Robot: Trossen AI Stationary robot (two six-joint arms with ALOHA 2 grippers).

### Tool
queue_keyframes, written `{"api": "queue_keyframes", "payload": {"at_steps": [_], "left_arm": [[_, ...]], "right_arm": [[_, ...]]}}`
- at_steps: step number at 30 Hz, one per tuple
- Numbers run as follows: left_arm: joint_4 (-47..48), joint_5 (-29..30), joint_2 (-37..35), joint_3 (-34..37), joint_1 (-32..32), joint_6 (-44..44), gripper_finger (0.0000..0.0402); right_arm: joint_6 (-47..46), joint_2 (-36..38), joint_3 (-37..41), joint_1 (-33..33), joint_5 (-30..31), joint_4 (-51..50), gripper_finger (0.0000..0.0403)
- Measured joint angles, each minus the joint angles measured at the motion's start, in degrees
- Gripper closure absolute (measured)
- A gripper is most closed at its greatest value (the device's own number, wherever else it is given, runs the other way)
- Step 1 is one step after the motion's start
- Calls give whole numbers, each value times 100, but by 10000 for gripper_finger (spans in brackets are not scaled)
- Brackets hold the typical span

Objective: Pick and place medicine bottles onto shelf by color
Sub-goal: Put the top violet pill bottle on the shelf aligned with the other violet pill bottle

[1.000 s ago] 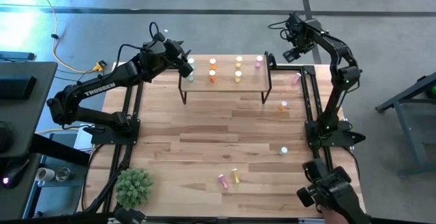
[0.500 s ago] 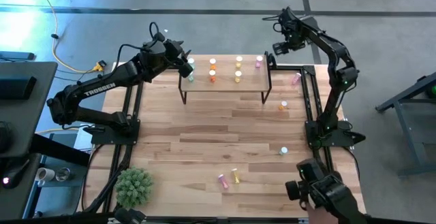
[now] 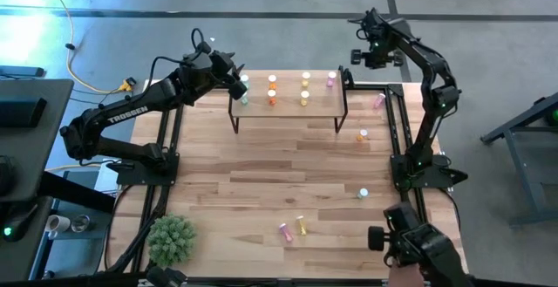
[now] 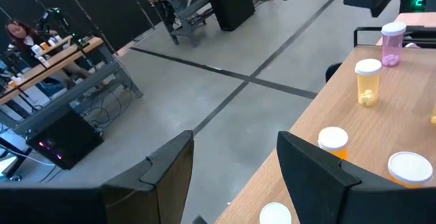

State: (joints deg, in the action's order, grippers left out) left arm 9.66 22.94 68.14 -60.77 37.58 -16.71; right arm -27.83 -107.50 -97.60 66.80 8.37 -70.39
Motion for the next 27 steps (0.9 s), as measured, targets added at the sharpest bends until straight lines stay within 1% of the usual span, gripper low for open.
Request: {"api": "queue_keyframes", "payload": {"at_steps": [2, 5, 11, 15, 18, 20, 23, 27], "left_arm": [[37, 0, -1, 1, 1, -1, 202], [96, 0, -1, 2, 0, 0, 202], [172, 0, -2, 2, 1, 0, 202], [165, 0, -1, 2, 0, 0, 202], [169, -18, -2, 2, 0, 0, 202], [168, -21, -2, 2, 0, 0, 202], [169, -22, -2, 2, 0, 0, 202], [175, -21, -2, 2, 0, 0, 202]], "right_arm": [[-112, 7, 52, -29, 193, -169, 392], [-299, 73, 392, -22, 257, -293, 400], [-544, 353, 999, -131, 464, 193, 402], [-796, 387, 1171, -197, 495, 299, 402], [-827, 387, 1457, -272, 510, 405, 402], [-846, 385, 1705, -313, 382, 663, 403], [-1126, 382, 2108, -352, -44, 1121, 403], [-1711, 378, 2525, -356, -98, 1327, 403]]}}
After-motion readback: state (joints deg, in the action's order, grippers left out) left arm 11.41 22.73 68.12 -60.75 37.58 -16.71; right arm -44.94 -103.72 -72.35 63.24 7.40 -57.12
